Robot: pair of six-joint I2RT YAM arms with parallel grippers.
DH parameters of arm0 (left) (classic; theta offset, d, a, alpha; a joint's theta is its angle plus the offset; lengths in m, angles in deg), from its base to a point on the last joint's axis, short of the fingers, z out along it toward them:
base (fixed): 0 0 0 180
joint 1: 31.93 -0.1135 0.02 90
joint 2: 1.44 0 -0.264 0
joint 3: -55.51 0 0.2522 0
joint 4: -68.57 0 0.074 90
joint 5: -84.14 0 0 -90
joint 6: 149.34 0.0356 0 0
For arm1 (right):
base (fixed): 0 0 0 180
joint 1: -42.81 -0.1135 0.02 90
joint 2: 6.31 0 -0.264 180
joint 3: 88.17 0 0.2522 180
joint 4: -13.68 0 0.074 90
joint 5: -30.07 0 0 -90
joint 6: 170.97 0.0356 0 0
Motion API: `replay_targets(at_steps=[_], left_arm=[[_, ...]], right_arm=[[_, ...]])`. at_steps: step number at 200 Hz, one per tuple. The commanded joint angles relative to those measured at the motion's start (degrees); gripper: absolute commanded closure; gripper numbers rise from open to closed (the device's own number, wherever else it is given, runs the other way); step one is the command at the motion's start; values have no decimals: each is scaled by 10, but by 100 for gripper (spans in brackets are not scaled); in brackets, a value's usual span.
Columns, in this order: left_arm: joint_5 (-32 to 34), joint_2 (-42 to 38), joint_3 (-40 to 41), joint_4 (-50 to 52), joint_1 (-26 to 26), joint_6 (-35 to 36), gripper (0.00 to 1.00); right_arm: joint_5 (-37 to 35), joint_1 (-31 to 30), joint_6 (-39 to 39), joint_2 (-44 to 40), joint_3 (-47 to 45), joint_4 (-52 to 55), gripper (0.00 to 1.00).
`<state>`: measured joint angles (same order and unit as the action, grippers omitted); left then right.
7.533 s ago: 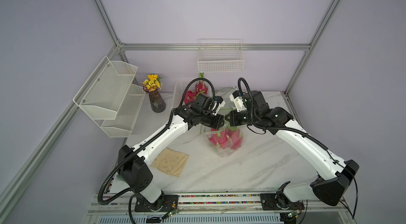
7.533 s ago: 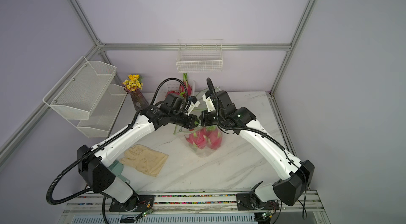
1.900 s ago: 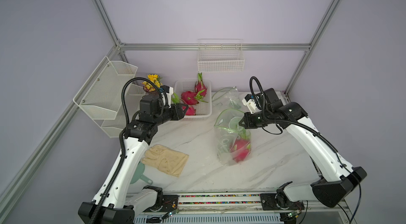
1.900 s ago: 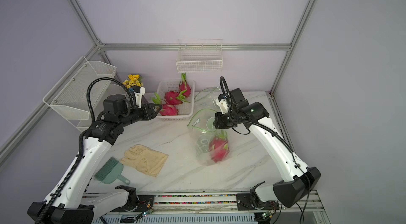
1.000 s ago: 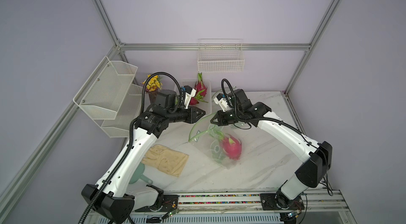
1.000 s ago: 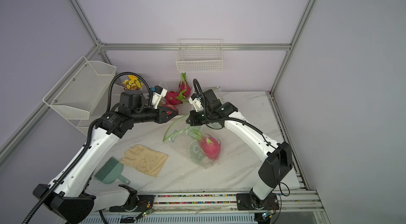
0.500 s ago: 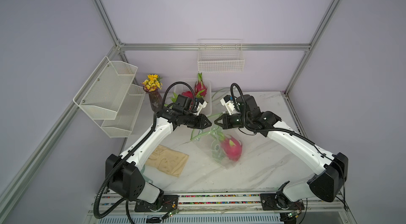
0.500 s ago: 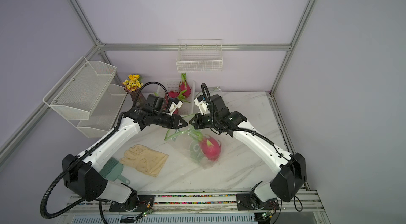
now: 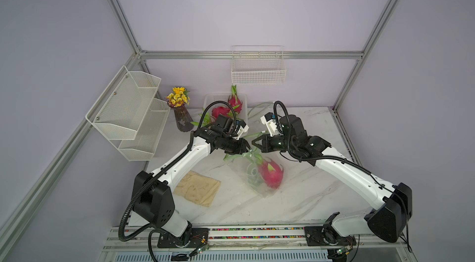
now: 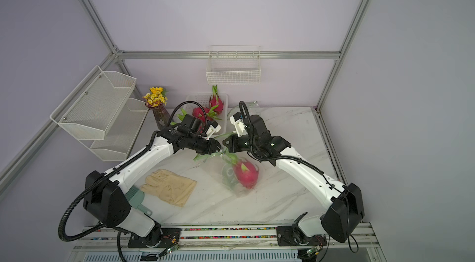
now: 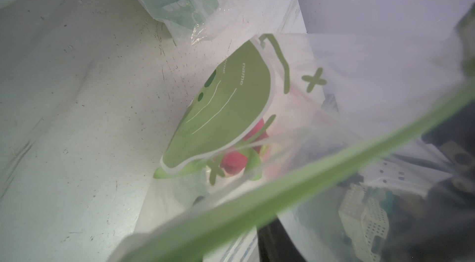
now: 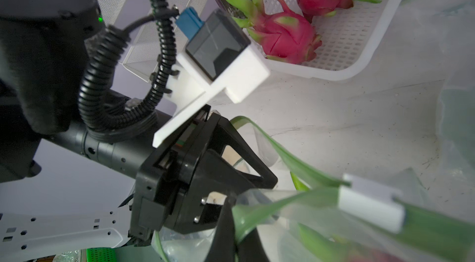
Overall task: Open the zip-top bag and take out the dragon fruit
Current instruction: Pick up the dragon fruit from the zipper food storage bag.
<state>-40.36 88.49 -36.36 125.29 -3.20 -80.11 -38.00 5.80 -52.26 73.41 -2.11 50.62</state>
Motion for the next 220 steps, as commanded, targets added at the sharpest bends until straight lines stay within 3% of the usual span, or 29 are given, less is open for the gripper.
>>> replay_targets(at_steps=[1,53,115,220], left_arm=[[-10,8,-19,-21,8,1,63],[-24,35,-19,-47,35,-18,54],[-47,47,-12,-72,49,-33,53],[-3,62,-19,-108,50,-71,58]], right_arm=[[-11,-3,14,-32,-13,-49,100],[-24,-3,20,-53,-43,-73,100],[-29,-3,21,-55,-54,-75,100],[-20,-3,28,-62,-60,-72,100]])
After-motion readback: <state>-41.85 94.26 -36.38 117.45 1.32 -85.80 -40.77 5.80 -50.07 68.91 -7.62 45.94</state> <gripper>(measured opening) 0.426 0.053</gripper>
